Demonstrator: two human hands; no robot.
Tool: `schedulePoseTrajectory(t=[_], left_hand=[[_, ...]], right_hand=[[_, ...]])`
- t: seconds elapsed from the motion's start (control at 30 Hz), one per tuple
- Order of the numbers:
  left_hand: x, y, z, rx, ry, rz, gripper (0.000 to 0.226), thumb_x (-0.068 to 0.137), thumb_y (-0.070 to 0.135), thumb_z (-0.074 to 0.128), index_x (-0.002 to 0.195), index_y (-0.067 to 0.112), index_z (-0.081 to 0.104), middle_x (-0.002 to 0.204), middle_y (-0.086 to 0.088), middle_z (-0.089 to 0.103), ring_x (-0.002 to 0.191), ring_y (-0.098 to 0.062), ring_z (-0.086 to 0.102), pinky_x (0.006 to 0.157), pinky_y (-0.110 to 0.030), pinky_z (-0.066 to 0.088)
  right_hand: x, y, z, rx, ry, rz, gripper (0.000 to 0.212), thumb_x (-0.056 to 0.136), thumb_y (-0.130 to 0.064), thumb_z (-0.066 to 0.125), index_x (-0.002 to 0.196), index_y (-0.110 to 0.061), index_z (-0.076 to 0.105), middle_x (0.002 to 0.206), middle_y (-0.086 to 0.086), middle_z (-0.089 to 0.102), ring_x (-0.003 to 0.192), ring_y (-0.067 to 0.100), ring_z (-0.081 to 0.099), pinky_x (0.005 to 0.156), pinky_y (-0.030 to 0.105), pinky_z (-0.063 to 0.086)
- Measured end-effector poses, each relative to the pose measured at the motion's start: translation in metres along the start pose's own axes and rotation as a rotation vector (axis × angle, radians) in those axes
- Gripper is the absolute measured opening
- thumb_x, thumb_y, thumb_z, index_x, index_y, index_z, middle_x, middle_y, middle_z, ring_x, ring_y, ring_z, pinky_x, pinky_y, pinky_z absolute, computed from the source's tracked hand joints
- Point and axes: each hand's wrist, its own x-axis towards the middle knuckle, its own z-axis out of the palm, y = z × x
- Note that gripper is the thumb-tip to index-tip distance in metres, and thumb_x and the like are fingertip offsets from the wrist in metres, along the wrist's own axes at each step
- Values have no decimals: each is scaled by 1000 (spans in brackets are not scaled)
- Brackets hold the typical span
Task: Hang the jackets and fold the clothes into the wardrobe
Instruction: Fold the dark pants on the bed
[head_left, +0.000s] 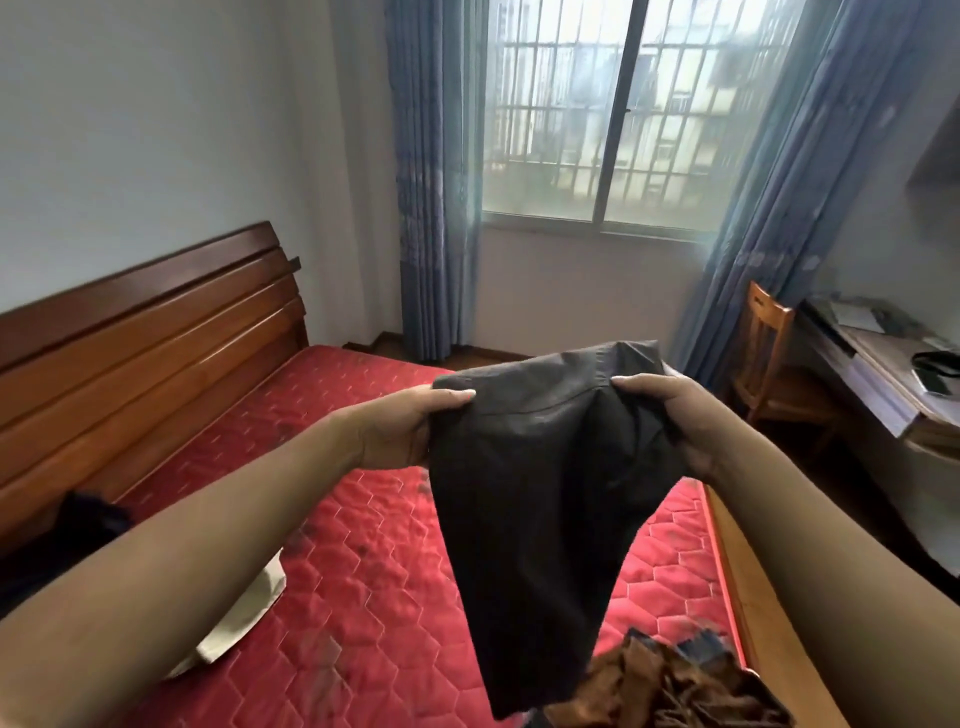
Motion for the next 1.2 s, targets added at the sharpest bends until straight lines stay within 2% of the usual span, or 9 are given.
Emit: schedulePoseTrajectory(t=[0.23, 0.3, 0.4, 0.53, 0.6, 0.67, 0.87, 1.1, 1.2], left_hand=[[-16, -12, 33, -83, 146, 95, 38, 94, 12, 63, 131, 13, 58, 119, -13, 73, 104, -26, 72, 85, -37, 59], [-22, -19, 37, -98, 186, 111, 38, 94, 11, 62, 131, 15, 58, 120, -14, 72, 102, -27, 72, 82, -37, 60], [-28, -35, 34, -98, 194, 94, 46, 91, 13, 64, 135, 18, 55, 126, -16, 69, 113, -33, 68, 92, -45, 57], [-31, -49, 24, -69, 202, -6, 30, 94, 17, 60, 123, 13, 65, 112, -15, 74, 98, -27, 72, 88, -40, 58], [-23, -56, 16, -38, 183, -42, 30, 93, 20, 61, 121, 10, 67, 110, -15, 74, 94, -26, 72, 89, -39, 57], [-6, -64, 5, -28, 187, -41, 31, 93, 16, 60, 124, 13, 64, 115, -17, 72, 100, -30, 71, 96, -43, 56], [72, -102, -49, -64, 161, -55, 58, 84, 7, 66, 137, 23, 50, 129, -15, 68, 117, -34, 66, 98, -45, 55], [182, -155, -121, -106, 160, -200, 58, 89, -1, 62, 138, 28, 47, 131, -16, 66, 119, -36, 65, 101, -53, 53], [228, -183, -145, -104, 166, -253, 56, 91, -2, 59, 136, 27, 46, 131, -16, 66, 118, -36, 65, 99, -54, 54]], right_hand=[[-39, 17, -21, 7, -14, 62, 60, 73, -11, 74, 131, -3, 60, 106, 20, 74, 88, 31, 74, 75, 41, 61], [-45, 26, -20, 36, -20, 50, 53, 74, -8, 71, 127, -4, 61, 102, 19, 74, 85, 30, 74, 76, 41, 63], [-53, 40, -15, 46, -25, 62, 34, 84, 0, 62, 118, -5, 62, 98, 18, 73, 83, 29, 74, 77, 41, 63], [-52, 63, -14, -21, -24, 142, 36, 90, -1, 62, 125, -5, 58, 104, 20, 73, 90, 32, 73, 75, 43, 63], [-42, 75, -14, -62, -9, 177, 38, 89, -1, 64, 125, -10, 58, 110, 21, 73, 98, 36, 73, 81, 47, 61], [-26, 87, -15, -86, 14, 212, 44, 87, -1, 67, 128, -12, 57, 116, 23, 72, 103, 38, 72, 86, 49, 60], [48, 137, -23, -110, 100, 306, 42, 88, 5, 64, 126, -11, 59, 108, 19, 74, 92, 31, 74, 72, 40, 62], [164, 208, -34, -145, 192, 410, 39, 88, 8, 62, 122, -11, 60, 111, 20, 72, 94, 32, 72, 90, 50, 60], [210, 241, -39, -164, 230, 430, 45, 88, 11, 58, 124, -16, 58, 110, 15, 72, 87, 23, 74, 69, 35, 63]])
